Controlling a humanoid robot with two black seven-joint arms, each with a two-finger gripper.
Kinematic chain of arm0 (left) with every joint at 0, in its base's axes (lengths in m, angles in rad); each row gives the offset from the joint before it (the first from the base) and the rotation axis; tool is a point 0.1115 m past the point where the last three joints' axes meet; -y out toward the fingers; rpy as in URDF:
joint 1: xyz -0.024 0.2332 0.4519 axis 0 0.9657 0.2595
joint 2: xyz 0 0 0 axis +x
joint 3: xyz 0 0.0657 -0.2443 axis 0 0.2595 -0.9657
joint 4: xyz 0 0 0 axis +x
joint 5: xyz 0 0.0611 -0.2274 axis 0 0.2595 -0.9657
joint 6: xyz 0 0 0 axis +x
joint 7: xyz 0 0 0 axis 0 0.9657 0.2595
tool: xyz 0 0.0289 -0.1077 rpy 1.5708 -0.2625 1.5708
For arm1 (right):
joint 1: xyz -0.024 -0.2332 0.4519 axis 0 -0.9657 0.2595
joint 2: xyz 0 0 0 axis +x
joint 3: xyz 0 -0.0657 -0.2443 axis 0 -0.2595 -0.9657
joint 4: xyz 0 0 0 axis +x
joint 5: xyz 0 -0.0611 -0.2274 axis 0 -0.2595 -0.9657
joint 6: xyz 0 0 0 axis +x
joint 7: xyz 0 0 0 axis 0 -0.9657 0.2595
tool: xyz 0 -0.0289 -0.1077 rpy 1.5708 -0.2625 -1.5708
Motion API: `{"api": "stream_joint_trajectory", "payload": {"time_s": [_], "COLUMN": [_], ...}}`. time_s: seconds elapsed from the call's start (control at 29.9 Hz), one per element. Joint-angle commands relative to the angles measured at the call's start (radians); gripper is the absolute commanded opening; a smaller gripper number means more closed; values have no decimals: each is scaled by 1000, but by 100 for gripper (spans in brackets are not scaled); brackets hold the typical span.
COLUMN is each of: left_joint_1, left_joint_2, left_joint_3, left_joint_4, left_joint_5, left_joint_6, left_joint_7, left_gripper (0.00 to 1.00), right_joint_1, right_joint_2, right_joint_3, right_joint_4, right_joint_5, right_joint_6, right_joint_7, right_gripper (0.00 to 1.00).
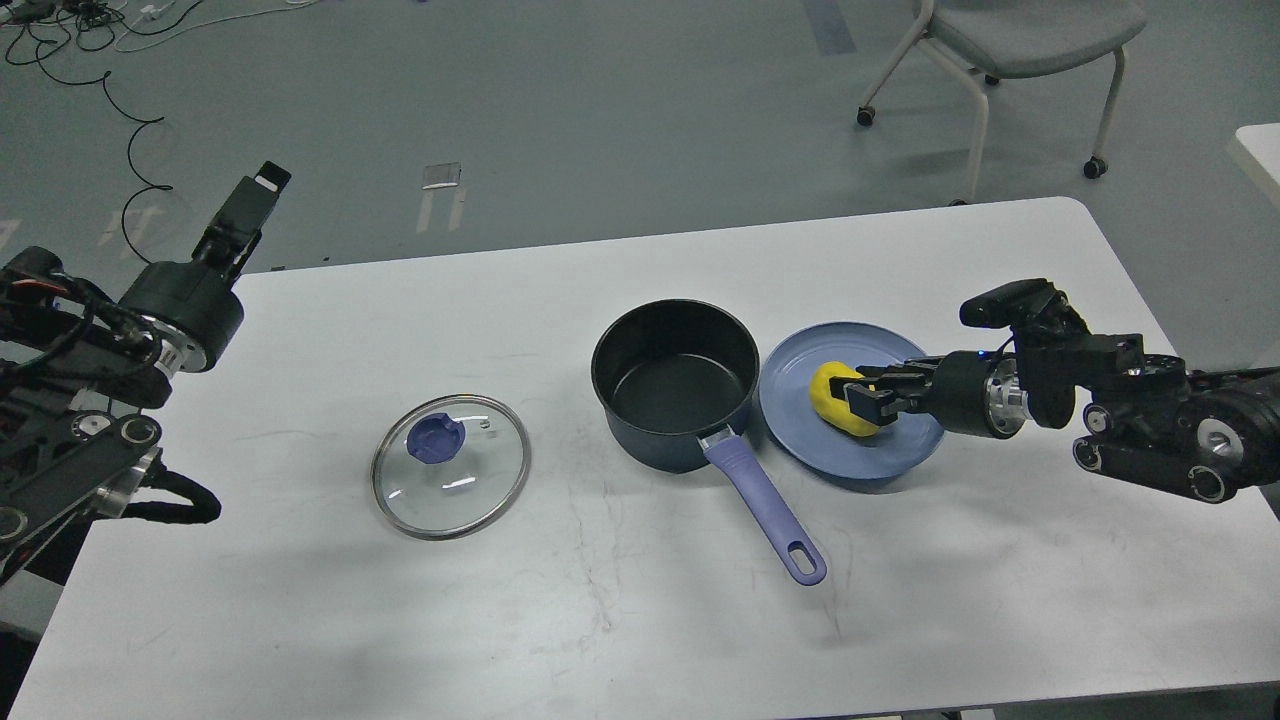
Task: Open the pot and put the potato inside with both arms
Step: 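Grasp the potato with the right gripper and lift it, then carry the potato over the saucepan and release it inside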
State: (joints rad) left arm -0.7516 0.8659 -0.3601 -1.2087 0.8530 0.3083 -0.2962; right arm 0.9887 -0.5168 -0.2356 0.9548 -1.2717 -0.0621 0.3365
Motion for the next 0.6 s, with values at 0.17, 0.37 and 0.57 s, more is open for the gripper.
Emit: {"api": "stream_joint_trajectory", "payload": {"time_s": [0.17, 0.37, 0.57], "left_joint_1": [0, -2, -2], "left_joint_2": [1, 2, 2], "left_joint_3": [0, 0, -2], "left_joint_4": [0, 0, 0], "left_joint_5": [0, 0, 0], "left_joint_6": [0, 0, 0], "left_joint_7": [0, 0, 0], "left_gripper": [99, 99, 99], "right_joint_1": [117, 173, 160], "right_joint_2": [-60, 27, 199], "right_joint_3": [94, 104, 94], "right_joint_4": [56, 65, 9], "right_joint_5": [44, 87, 91], "right_joint_6": [-8, -11, -15], "right_joint_7": [9, 9, 45], "right_gripper": [34, 34, 34]}}
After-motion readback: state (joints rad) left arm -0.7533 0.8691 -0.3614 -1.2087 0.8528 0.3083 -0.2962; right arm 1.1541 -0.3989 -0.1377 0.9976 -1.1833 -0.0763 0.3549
